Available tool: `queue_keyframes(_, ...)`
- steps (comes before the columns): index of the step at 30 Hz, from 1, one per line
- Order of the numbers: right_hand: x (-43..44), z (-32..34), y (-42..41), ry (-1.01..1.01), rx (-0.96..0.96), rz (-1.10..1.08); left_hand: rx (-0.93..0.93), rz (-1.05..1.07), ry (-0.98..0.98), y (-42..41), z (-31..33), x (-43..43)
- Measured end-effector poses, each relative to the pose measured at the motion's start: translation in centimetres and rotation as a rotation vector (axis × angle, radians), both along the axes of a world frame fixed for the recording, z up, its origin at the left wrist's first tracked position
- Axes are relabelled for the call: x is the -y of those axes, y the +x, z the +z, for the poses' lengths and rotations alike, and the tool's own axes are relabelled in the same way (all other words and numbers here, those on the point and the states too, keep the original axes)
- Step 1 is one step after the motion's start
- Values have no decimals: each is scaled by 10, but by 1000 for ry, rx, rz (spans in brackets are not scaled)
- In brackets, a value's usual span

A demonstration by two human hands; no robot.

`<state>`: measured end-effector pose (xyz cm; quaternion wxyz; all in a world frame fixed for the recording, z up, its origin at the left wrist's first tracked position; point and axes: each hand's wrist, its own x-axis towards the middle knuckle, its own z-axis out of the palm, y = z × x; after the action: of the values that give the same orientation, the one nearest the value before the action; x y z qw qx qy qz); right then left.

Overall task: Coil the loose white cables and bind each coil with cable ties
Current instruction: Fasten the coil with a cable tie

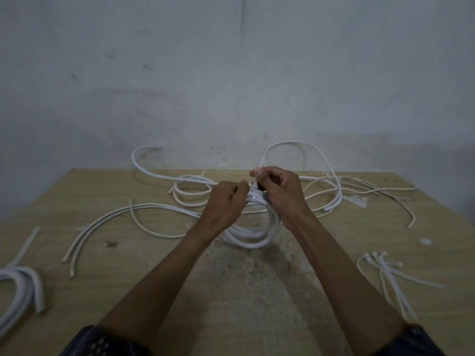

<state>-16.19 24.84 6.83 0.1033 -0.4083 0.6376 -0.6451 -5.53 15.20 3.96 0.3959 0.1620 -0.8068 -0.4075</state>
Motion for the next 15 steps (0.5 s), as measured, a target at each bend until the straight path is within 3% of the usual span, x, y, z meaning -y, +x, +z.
queue_keyframes(4, 11, -6, 26, 181, -11, 140, 38, -53, 643, 21, 2, 32)
queue_keyframes(8, 45, -23, 56, 102, -11, -106, -98, -20, 812, 51, 3, 40)
queue_keyframes(10, 63, -20, 73, 75, 178, -133, -189, 60, 772, 66, 4, 39)
queue_keyframes(12, 79, -19, 92, 68, 319, -111, -234, 253, 613, 82, -3, 44)
queue_keyframes(15, 103, -21, 127, 50, 395, -21, -301, 559, 432, 114, -17, 51)
